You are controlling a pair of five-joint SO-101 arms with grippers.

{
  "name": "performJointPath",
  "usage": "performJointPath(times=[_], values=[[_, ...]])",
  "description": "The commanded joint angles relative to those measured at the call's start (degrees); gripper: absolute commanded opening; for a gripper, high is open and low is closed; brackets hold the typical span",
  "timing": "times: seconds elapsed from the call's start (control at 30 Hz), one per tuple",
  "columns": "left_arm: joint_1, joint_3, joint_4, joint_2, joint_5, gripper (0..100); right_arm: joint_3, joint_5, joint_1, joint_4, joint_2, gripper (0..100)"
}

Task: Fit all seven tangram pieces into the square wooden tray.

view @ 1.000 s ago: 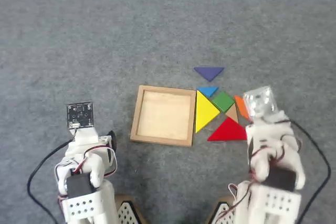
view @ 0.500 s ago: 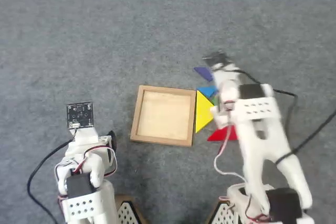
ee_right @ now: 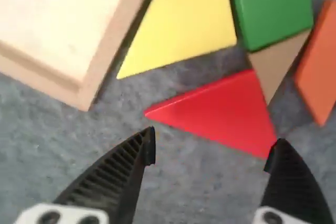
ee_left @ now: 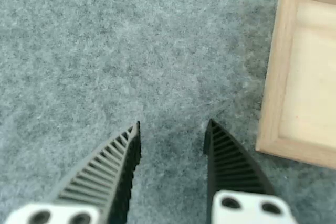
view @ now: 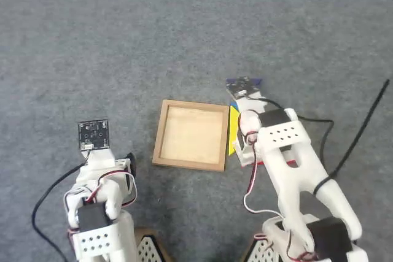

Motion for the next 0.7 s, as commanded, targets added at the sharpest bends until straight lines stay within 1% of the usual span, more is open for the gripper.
performJointPath(times=[0.0, 0.13, 0.23, 0.3, 0.47, 0.57, 0.67], values=[[0.1, -0.6, 0.2, -1.1, -0.3, 19, -0.4, -9.0, 2.3, -1.0, -0.3, 30.0], [0.1, -0.6, 0.2, -1.1, -0.3, 19, 1.4, -6.7, 5.0, -3.4, -0.3, 30.2], [0.1, -0.6, 0.2, -1.1, -0.3, 19, 5.1, -6.9, 6.1, -7.4, -0.3, 30.0], [0.1, -0.6, 0.2, -1.1, -0.3, 19, 7.1, -10.8, 5.9, -9.2, -0.3, 30.0], [0.1, -0.6, 0.2, -1.1, -0.3, 19, 8.0, -26.9, 5.8, -11.4, -0.3, 30.2], [0.1, -0.6, 0.2, -1.1, -0.3, 19, 7.9, -33.4, 5.8, -12.9, -0.3, 30.2], [0.1, -0.6, 0.2, -1.1, -0.3, 19, 7.9, -38.3, 5.8, -14.5, -0.3, 30.2]])
